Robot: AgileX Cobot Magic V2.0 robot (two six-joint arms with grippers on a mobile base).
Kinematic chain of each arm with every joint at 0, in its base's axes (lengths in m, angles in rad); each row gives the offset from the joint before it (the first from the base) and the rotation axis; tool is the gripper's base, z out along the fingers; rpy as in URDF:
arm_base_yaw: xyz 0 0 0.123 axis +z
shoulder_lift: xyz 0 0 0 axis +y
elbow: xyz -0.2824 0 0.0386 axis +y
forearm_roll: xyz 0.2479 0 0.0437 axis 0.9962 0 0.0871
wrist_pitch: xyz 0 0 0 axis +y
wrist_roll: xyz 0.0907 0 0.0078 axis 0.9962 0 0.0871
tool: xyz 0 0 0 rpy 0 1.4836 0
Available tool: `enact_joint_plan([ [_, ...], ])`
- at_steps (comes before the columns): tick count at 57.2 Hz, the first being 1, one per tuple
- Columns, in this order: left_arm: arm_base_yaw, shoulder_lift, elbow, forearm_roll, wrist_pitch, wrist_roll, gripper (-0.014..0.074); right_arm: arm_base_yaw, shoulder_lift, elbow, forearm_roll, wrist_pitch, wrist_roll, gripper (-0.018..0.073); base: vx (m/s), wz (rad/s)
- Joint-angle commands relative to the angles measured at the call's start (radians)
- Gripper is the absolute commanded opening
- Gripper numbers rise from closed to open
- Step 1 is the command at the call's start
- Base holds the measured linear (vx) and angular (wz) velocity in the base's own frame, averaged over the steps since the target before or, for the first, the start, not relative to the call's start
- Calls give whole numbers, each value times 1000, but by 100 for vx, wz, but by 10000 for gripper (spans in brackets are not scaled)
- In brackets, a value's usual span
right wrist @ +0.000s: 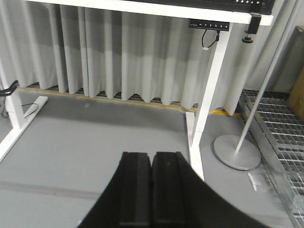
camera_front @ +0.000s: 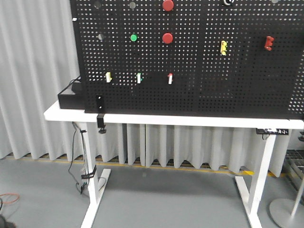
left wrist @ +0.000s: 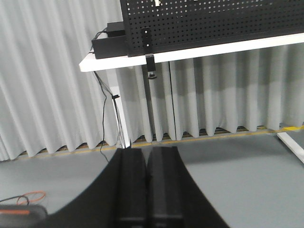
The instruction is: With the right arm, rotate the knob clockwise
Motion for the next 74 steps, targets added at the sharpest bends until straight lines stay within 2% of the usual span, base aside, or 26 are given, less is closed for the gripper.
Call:
enact_joint_plan([
  [1,-8,-17,33,-6,-85,-2,-6,-3,-11,7,-11,-78,-7,-4,42,-5],
  [74,-8,-17,33,-6,-85,-2,-6,-3,-11,7,-11,-77,-7,-4,40,-5],
])
